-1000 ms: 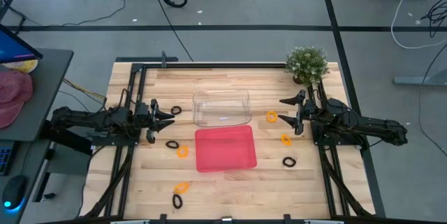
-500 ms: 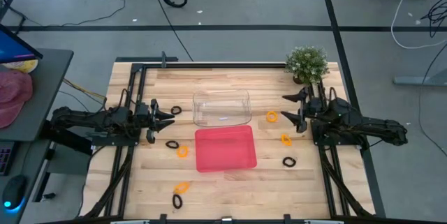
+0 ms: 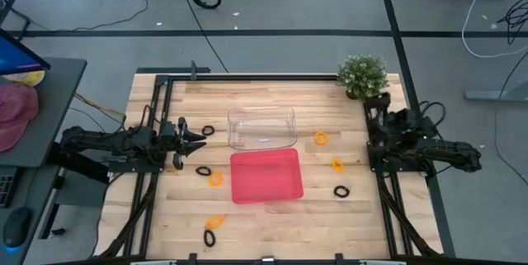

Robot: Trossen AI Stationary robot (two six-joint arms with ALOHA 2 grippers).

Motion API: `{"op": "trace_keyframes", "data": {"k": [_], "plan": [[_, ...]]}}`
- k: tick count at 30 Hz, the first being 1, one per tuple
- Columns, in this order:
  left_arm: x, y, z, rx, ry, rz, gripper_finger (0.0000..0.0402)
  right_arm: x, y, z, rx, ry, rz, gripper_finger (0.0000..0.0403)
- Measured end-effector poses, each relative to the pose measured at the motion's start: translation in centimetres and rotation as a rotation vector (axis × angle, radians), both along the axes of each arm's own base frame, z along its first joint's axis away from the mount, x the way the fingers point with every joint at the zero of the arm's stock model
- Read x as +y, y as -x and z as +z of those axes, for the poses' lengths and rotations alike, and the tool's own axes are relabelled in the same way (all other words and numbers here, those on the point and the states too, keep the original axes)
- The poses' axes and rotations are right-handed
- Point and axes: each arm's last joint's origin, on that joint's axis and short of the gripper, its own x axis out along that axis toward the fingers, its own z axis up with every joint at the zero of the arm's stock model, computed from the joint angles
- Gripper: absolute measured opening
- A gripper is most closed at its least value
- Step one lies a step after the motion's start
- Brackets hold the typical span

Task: Sort spring keychains
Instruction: Put the black spring keychain into the red bin

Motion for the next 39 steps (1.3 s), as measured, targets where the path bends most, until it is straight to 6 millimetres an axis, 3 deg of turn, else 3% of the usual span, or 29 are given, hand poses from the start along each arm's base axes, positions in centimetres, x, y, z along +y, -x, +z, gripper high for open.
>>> {"op": "trace_keyframes", "data": {"k": [5,14,24,30,34,39], "plan": [[0.0,0.0,0.0,0.0,0.0,0.0,0.0103,0.2,0.9,0.8,-0.141,-0.057,0.093,0.0324],[0.0,0.0,0.0,0.0,0.0,0.0,0.0103,0.5,2.5,1.8,-0.33,0.006,0.076,0.0324],[0.0,0.0,0.0,0.0,0.0,0.0,0.0103,0.8,4.4,2.7,-0.555,-0.08,0.316,0.0324],[0.0,0.0,0.0,0.001,0.0,0.0,0.0103,1.4,5.0,6.2,-0.518,0.009,0.486,0.0324],[0.0,0.0,0.0,0.0,0.0,0.0,0.0103,1.7,3.4,10.1,-0.334,0.112,0.629,0.0324],[0.0,0.0,0.0,0.0,0.0,0.0,0.0103,2.0,-1.6,13.7,-0.136,0.203,0.741,0.0324]]}}
